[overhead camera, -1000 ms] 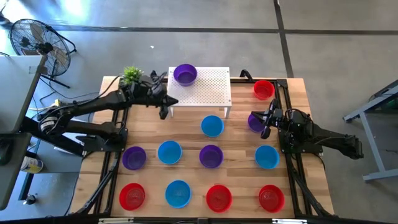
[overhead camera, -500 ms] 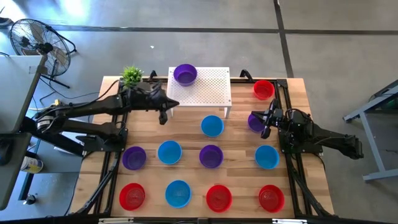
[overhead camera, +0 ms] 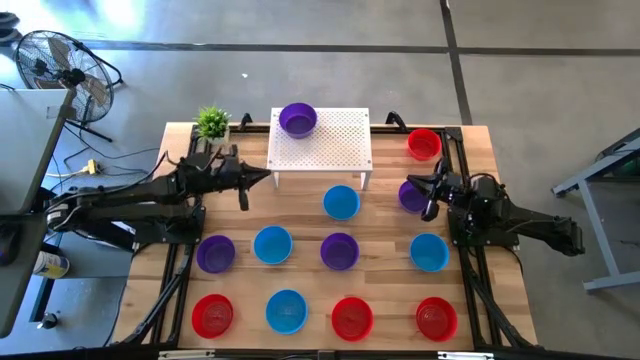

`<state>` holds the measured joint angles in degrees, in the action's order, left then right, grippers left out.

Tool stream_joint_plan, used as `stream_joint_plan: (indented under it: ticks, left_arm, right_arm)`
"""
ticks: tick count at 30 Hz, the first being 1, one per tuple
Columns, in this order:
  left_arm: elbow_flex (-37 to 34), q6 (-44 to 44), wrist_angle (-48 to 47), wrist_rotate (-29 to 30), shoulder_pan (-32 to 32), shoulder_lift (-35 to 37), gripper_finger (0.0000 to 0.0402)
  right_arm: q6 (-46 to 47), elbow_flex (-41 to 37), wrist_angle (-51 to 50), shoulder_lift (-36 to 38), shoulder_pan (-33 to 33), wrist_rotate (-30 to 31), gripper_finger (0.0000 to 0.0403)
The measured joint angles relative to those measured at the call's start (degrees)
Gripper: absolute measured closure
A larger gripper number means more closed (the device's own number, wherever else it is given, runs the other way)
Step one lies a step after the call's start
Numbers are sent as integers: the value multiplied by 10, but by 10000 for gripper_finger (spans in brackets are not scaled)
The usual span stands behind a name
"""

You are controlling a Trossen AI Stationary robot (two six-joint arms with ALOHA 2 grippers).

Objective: Pick & Place Mini bowls
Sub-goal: Put the blue bowl on the shelf

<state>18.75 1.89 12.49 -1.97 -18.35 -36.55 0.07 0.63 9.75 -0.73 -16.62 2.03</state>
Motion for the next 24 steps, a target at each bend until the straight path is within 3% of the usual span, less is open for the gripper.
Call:
stream_joint_plan:
  ticks: [4,9,24]
  left_arm:
    - [-33,-12,-1,0,0,38,401]
    - [-43,-36,-42,-19,0,54,401]
    - [-43,-21,-32,-23,0,45,401]
  right_arm:
    - [10,14,-9,-1,10,-34,403]
    - [10,15,-24,-21,50,2,403]
    - [12,24,-39,-164,276,251,394]
